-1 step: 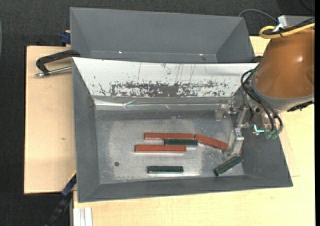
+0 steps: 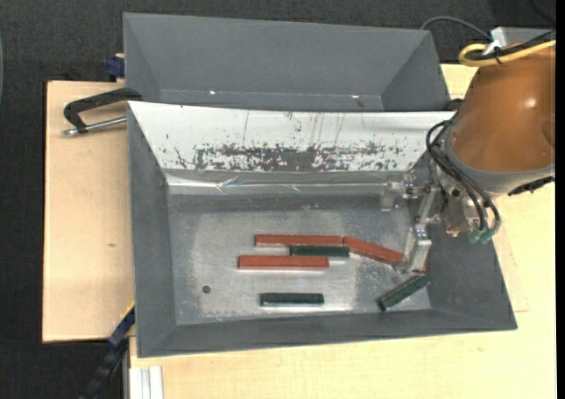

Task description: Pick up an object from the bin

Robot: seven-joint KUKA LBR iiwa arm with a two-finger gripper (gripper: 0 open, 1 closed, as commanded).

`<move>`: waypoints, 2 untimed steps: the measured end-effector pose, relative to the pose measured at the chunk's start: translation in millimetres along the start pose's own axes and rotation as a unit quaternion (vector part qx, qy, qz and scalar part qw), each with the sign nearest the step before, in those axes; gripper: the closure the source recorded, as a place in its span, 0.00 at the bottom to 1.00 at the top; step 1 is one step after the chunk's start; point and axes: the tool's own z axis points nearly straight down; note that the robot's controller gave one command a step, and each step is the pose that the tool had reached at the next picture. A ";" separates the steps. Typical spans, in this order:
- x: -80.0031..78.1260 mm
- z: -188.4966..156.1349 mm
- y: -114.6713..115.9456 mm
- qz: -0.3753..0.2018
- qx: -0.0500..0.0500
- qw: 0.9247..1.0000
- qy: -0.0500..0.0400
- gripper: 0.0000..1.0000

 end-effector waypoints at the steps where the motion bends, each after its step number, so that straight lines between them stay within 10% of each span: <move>1: -20.2 46.7 7.3 0.061 0.000 0.998 -0.004 0.00; 2: -31.8 70.7 6.8 0.052 0.000 0.999 -0.002 0.00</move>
Offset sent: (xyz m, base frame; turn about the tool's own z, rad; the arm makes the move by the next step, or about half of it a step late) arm 0.0304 0.0063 -0.0715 0.1039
